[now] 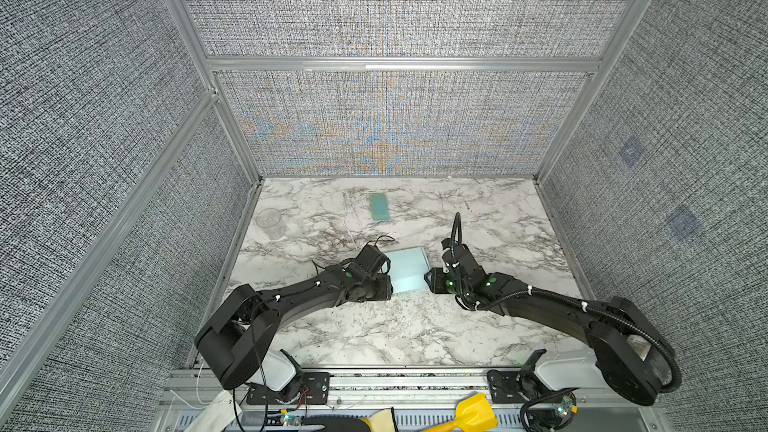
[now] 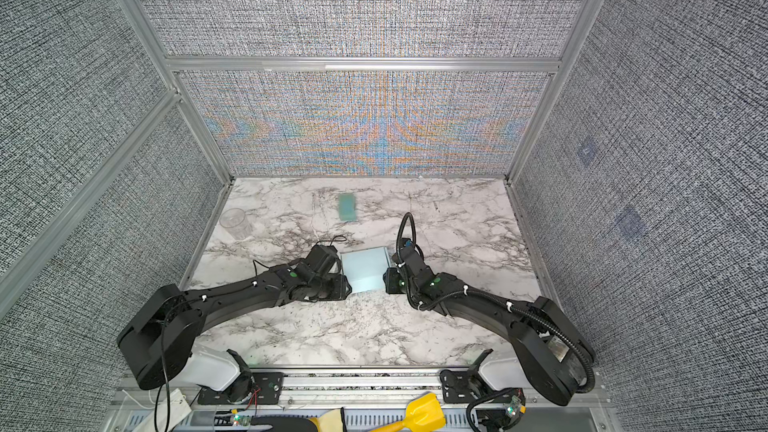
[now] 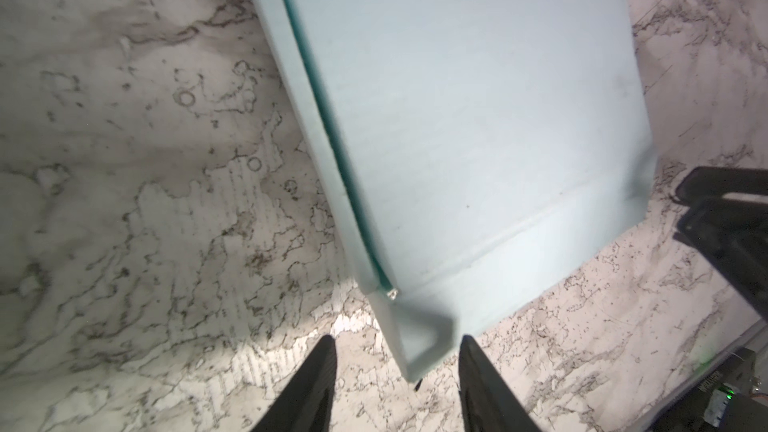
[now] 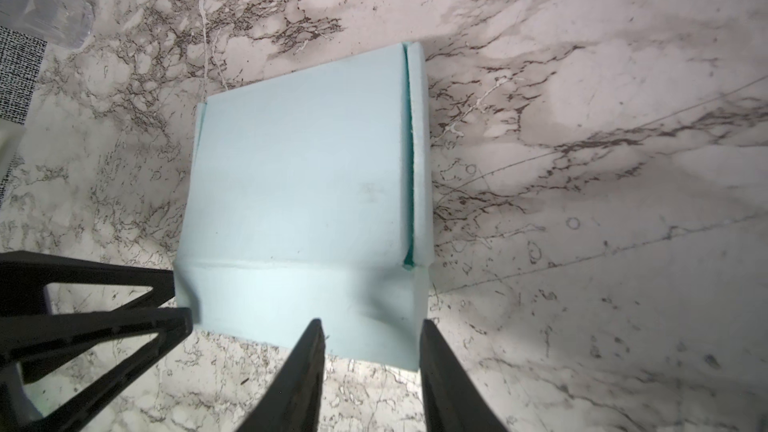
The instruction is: Fold the paper box
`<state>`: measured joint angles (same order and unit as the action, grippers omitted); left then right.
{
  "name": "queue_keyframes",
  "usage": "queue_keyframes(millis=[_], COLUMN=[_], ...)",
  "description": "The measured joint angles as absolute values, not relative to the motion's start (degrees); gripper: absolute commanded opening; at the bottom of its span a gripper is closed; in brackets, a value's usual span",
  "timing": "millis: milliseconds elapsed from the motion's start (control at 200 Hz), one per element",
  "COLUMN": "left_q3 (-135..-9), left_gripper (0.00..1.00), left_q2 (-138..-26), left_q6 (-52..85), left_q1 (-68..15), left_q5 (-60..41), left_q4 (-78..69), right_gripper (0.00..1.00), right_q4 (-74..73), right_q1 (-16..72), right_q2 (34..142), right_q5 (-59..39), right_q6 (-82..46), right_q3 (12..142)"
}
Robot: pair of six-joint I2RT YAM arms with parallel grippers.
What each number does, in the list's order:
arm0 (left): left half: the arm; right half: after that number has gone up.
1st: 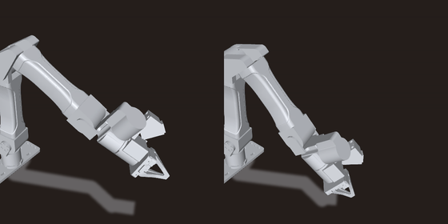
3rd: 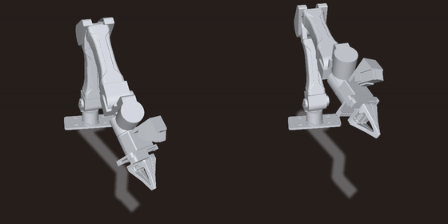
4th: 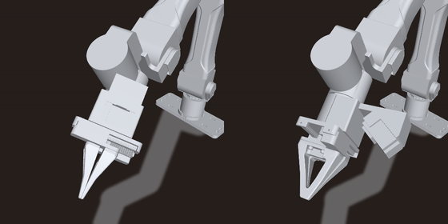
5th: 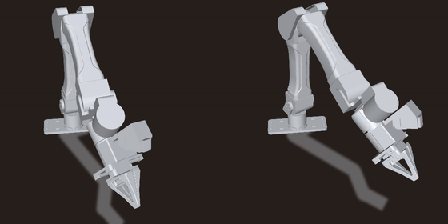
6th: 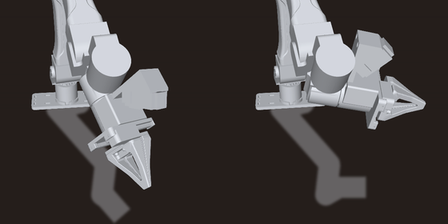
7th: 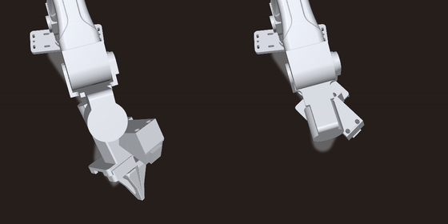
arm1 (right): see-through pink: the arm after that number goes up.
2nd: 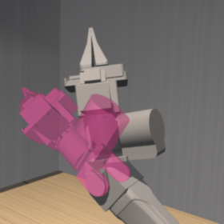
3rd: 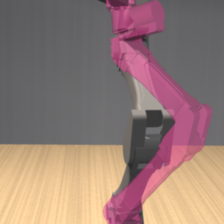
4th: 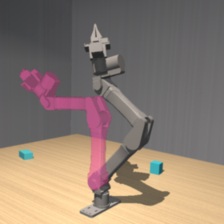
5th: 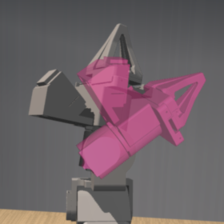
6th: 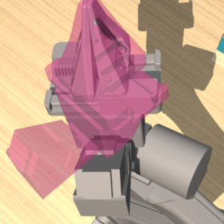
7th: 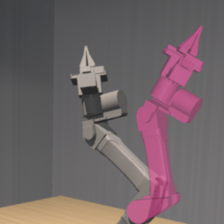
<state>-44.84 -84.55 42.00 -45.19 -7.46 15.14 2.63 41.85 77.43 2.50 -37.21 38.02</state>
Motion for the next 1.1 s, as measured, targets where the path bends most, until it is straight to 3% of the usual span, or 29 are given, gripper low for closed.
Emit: queue_keyframes(millis=[360, 810, 1101], left_q3=[-52.34, -63.64, -64.31], left_gripper=[0.48, 0.49, 0.48], left_q2=[-83.05, -95.57, -100.53], left_q6=[39.33, 30.52, 28.42], left_q1=[-44.91, -44.86, -44.86], left_q5=[-1.89, 0.4, -0.23], left_q4=[20.16, 18.81, 16.88], right_gripper=[0.28, 0.28, 0.28], right_q4=[3.03, 1.93, 1.17], right_q1=[41.85, 41.63, 41.17], right_q2=[75.9, 73.19, 73.56], right_q5=[3.05, 3.99, 3.97], right_q6=[-37.21, -37.47, -37.67], right_q3=[35.46, 33.23, 33.08])
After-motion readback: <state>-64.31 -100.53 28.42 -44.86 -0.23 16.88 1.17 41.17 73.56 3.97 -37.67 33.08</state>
